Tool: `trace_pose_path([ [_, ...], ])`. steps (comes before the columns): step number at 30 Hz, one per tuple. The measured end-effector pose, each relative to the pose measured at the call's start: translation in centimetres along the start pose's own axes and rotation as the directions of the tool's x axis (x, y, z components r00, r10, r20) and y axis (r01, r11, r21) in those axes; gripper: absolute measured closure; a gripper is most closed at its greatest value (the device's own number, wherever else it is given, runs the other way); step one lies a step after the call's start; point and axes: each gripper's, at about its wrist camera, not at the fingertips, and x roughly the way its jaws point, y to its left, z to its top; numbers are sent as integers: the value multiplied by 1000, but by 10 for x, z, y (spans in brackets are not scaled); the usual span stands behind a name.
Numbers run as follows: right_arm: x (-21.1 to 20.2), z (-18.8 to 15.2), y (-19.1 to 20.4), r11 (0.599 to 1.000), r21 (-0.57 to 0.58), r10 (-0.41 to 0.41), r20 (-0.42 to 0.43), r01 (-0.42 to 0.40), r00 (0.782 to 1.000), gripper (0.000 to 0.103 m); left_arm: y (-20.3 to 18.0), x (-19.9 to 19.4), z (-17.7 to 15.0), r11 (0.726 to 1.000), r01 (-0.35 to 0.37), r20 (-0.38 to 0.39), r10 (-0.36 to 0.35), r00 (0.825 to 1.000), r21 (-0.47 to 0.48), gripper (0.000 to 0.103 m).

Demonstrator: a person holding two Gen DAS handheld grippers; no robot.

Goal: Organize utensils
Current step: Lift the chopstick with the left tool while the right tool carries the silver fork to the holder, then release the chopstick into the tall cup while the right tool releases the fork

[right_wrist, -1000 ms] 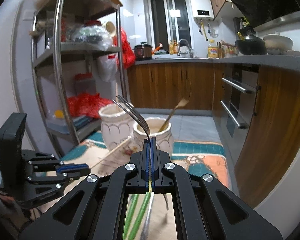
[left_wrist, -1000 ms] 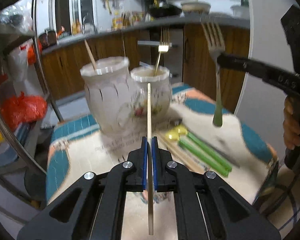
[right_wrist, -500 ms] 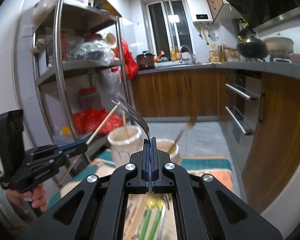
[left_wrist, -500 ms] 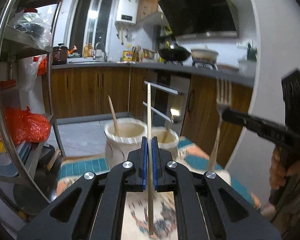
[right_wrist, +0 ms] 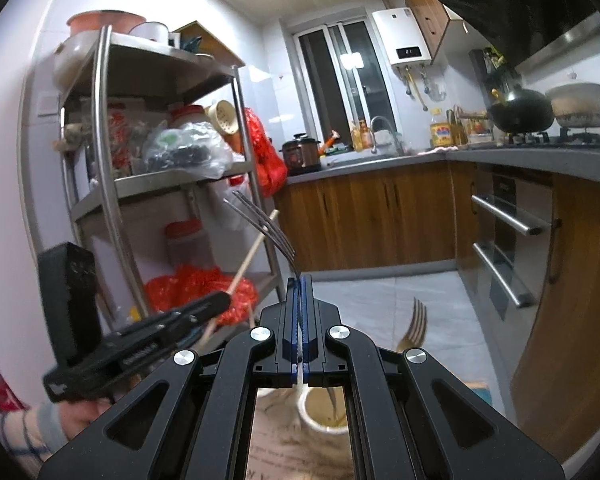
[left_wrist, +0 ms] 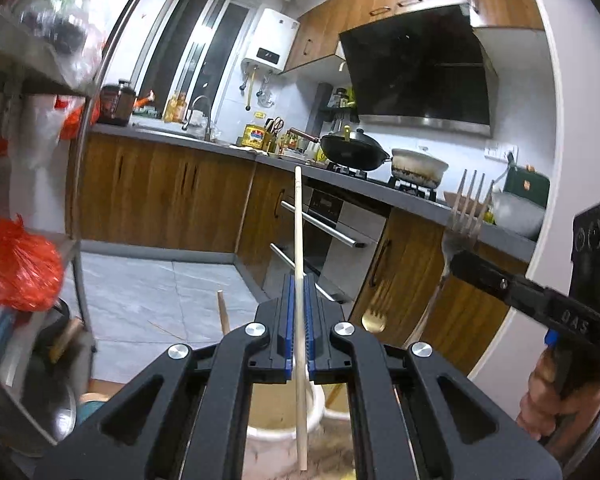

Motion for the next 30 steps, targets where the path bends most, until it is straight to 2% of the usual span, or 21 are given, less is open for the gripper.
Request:
trace_pose_path([
  [3,16,-3,-6,1000,14,7,-8,-7,1000,101,6,12,-3,1000,-16,20,16,1000,-7,99],
  [8,35,-13,-21,998,56,10,-37,-8,999,101,8,28,-13,998,-62,44,61,997,33,99],
  [18,54,-36,-47,986,169,35,-122,-14,992,101,1,32,-28,991,-65,47,60,997,118,99],
  [30,71,-61,-47,984,180,29,-229,13,973,101,3,26,-48,980,-85,-13,88,996,180,99],
])
